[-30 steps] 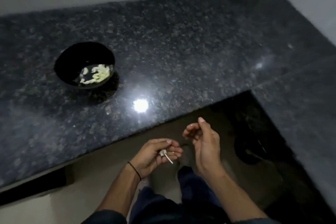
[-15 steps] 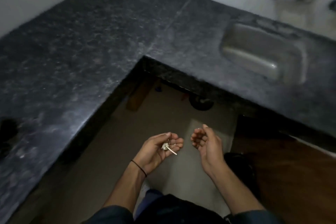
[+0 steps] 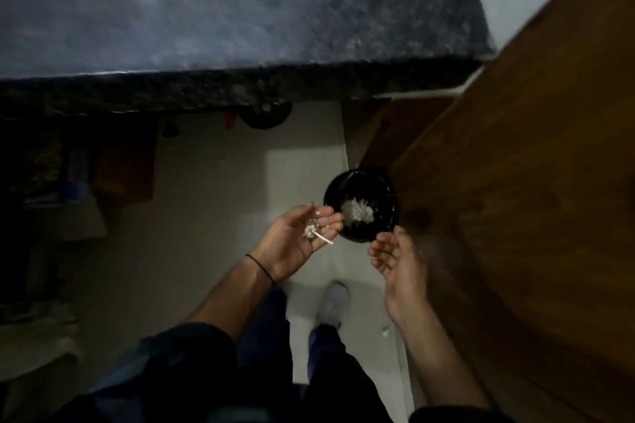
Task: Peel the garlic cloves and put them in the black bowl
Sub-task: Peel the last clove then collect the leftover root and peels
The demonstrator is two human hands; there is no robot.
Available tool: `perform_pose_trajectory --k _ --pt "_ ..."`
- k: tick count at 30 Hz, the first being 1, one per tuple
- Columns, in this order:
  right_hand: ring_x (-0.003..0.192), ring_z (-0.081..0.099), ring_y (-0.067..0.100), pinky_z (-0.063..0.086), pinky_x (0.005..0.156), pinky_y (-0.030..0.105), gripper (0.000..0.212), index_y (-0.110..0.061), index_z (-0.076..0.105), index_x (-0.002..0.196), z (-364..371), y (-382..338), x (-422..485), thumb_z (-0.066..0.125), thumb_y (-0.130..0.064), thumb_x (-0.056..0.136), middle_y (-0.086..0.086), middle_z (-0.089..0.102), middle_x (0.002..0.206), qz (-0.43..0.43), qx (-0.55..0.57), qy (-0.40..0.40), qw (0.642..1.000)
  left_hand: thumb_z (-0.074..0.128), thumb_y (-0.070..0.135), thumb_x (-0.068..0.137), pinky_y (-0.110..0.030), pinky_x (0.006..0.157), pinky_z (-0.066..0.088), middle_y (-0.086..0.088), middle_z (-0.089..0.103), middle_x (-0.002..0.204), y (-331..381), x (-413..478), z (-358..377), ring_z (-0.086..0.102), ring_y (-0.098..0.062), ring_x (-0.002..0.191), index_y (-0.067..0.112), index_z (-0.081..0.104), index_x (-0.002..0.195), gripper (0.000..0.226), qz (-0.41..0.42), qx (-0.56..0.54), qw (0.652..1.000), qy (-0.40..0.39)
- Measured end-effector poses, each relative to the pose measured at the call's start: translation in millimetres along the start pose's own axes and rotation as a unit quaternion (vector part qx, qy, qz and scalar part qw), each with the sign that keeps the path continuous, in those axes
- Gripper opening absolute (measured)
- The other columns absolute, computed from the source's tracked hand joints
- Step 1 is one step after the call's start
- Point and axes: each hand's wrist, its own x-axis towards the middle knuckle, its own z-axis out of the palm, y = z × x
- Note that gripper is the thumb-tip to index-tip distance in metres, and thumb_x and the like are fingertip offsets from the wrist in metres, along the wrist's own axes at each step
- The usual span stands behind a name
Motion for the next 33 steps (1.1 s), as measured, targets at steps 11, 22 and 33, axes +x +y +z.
perform_pose_trajectory --k 11,22,33 --pt "0.080 0.069 0.024 0.053 0.075 0.034 0.028 -0.006 0.071 0.085 -28 79 177 0.051 -0.016 0.103 0.009 0.073 0.078 0.025 0.054 0.033 0.998 0.032 0.029 0.105 -0.033 0.088 0.056 -0.024 0.070 0.111 -52 226 -64 0.071 -0.028 0.094 -0.006 0.063 0.111 0.047 -0.056 0.134 0.985 0.094" --pt "0.109 0.067 0.004 0.051 0.090 0.019 0.022 -0.015 0.072 0.116 15 168 335 0.055 -0.013 0.102 -0.005 0.073 0.115 -0.071 0.023 0.015 0.997 0.022 0.064 0.102 -0.037 0.108 0.044 -0.004 0.061 0.139 -86 409 -136 0.057 -0.021 0.130 0.021 0.050 0.145 0.067 -0.022 0.240 0.970 0.039" --pt "0.147 0.032 0.028 0.030 0.113 0.015 0.048 -0.006 0.028 0.155 46 203 414 0.037 -0.007 0.108 0.013 0.030 0.161 -0.043 -0.082 0.017 0.996 0.025 0.050 0.106 -0.028 0.107 0.041 0.003 0.048 0.152 -85 406 -102 0.047 -0.009 0.137 0.021 0.036 0.153 0.056 -0.015 0.226 0.974 -0.005"
